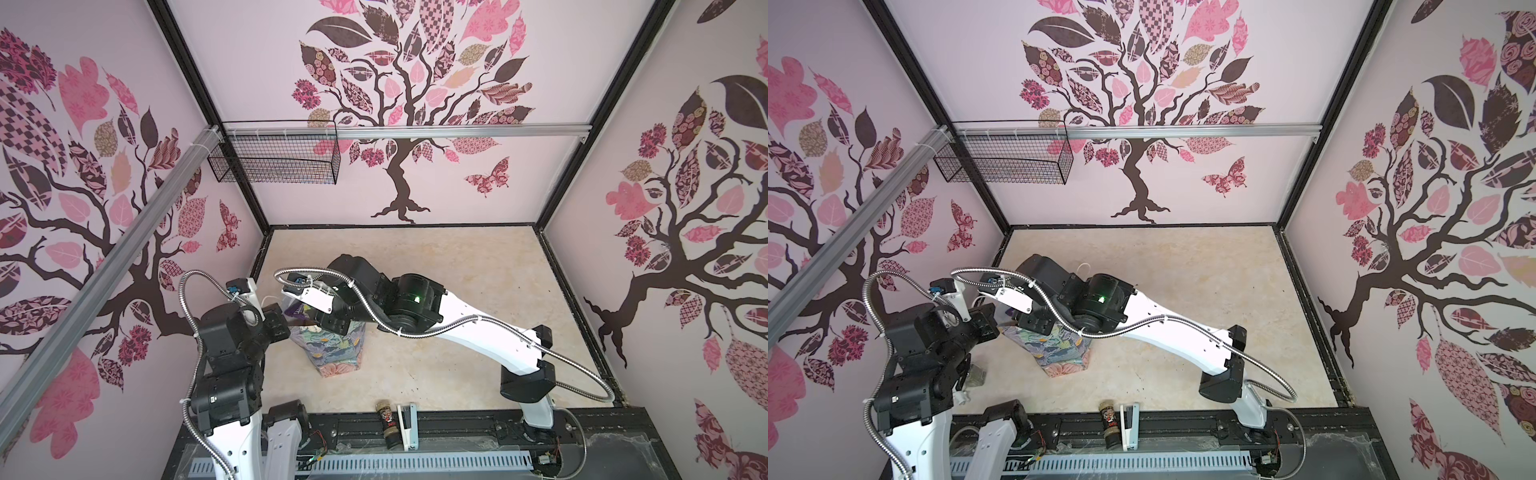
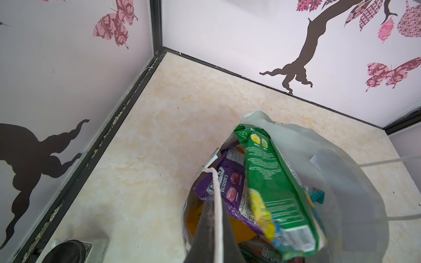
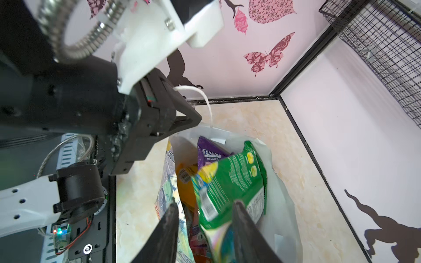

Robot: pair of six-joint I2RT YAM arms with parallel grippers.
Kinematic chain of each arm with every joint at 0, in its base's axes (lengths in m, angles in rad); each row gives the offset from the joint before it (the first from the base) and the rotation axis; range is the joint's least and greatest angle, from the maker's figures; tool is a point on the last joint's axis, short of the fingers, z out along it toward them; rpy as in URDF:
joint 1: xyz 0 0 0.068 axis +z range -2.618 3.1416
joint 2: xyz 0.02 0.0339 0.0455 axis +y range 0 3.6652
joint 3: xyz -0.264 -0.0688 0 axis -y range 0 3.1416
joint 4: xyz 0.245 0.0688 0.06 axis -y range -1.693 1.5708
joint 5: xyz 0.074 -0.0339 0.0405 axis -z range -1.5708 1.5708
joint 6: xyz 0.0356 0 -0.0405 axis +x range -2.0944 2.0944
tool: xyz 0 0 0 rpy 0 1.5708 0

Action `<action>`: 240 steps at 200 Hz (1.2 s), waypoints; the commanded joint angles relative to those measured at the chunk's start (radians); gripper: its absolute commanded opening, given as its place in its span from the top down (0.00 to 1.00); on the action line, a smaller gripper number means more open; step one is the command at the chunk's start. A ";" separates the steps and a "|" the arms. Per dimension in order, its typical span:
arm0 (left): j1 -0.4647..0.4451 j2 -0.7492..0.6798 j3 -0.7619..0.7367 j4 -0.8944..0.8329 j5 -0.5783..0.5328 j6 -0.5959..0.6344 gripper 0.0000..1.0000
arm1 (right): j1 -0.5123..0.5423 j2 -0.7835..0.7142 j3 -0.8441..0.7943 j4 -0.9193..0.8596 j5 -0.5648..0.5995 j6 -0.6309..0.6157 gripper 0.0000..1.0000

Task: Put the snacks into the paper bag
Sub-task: 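Push the green packet down into the bag with the right gripper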

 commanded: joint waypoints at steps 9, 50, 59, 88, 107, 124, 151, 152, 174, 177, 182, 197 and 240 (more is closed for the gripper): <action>-0.003 -0.002 0.028 -0.003 -0.003 0.015 0.89 | -0.001 -0.099 -0.053 0.027 -0.003 0.081 0.57; -0.003 0.016 0.188 -0.106 -0.002 0.021 0.63 | -0.048 -0.381 -0.492 0.261 0.004 0.176 0.54; -0.003 0.016 0.224 -0.117 0.028 0.014 0.60 | -0.066 -0.438 -0.568 0.314 -0.010 0.199 0.54; -0.004 0.062 0.335 -0.166 0.217 -0.009 0.58 | -0.120 -0.603 -0.780 0.452 -0.025 0.242 0.51; -0.003 0.123 0.397 -0.219 0.360 -0.017 0.59 | -0.217 -0.685 -0.908 0.525 -0.214 0.295 0.46; -0.004 0.155 0.427 -0.234 0.416 -0.023 0.59 | -0.256 -0.722 -0.984 0.567 -0.229 0.324 0.43; -0.004 0.208 0.469 -0.258 0.433 -0.007 0.61 | -0.255 -0.693 -0.999 0.570 -0.229 0.308 0.38; -0.003 0.211 0.470 -0.260 0.433 -0.007 0.61 | -0.256 -0.692 -0.998 0.569 -0.231 0.309 0.38; -0.004 0.253 0.530 -0.326 0.401 0.030 0.61 | -0.258 -0.645 -0.986 0.578 -0.250 0.303 0.37; -0.003 0.255 0.538 -0.333 0.387 0.034 0.61 | -0.258 -0.639 -0.983 0.578 -0.250 0.302 0.37; -0.003 0.259 0.553 -0.343 0.363 0.036 0.61 | -0.257 -0.628 -0.979 0.579 -0.248 0.303 0.37; -0.004 0.263 0.602 -0.358 0.331 0.042 0.61 | -0.261 -0.596 -0.968 0.586 -0.241 0.298 0.37; -0.003 0.294 0.614 -0.363 0.470 0.041 0.62 | -0.271 -0.500 -0.912 0.583 -0.264 0.290 0.37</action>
